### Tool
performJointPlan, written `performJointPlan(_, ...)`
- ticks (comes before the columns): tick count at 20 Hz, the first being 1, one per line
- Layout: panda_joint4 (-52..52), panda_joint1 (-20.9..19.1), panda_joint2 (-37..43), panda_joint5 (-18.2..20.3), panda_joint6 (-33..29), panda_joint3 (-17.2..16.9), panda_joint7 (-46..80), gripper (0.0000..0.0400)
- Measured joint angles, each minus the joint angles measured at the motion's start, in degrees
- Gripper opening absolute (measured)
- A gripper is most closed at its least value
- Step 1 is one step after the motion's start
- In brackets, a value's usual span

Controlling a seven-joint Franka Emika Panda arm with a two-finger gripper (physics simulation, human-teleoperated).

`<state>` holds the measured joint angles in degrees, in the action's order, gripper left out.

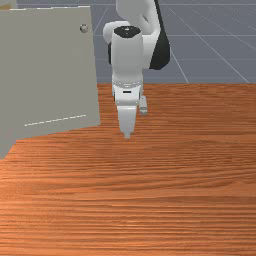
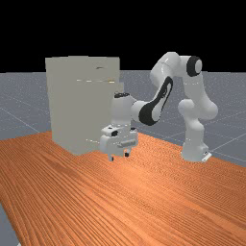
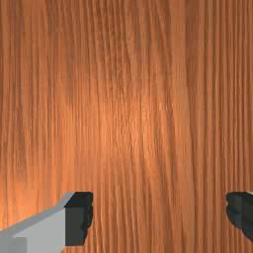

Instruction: Close the cabinet door

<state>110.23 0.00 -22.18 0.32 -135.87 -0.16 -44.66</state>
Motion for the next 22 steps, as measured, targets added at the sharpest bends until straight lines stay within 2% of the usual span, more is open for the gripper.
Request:
performJointPlan(1,0.29,0.21,0.05,-0.97,0.70,-0.59,0.45,0.0249)
performJointPlan(2,0.58,0.23,0.04,-1.33,1.57,-1.23,1.80,0.0308)
performJointPlan(3,0.75,0.14,0.04,-1.52,2.12,-1.66,2.59,0.0344)
performJointPlan(5,0.87,0.02,0.09,-1.68,2.66,-2.05,3.34,0.0380)
performJointPlan(6,4.42,1.66,4.78,-2.00,9.20,-3.01,15.95,0.0233)
performJointPlan(7,4.70,3.41,8.62,-1.24,15.33,-3.39,27.68,0.0143)
performJointPlan(8,3.87,4.75,10.64,0.02,20.07,-3.75,38.52,0.0087)
performJointPlan(10,1.75,6.03,11.23,3.65,26.83,-4.99,58.16,0.0033)
performJointPlan(12,0.06,5.86,10.26,7.94,31.06,-6.47,72.81,0.0012)
performJointPlan(14,-0.43,5.23,9.85,10.13,32.62,-7.17,77.89,0.0004)
performJointPlan(18,-0.66,4.88,10.09,11.23,33.51,-7.60,80.27,0.0001)
performJointPlan(22,-0.61,4.08,10.56,10.52,33.25,-9.76,80.05,0.0000)
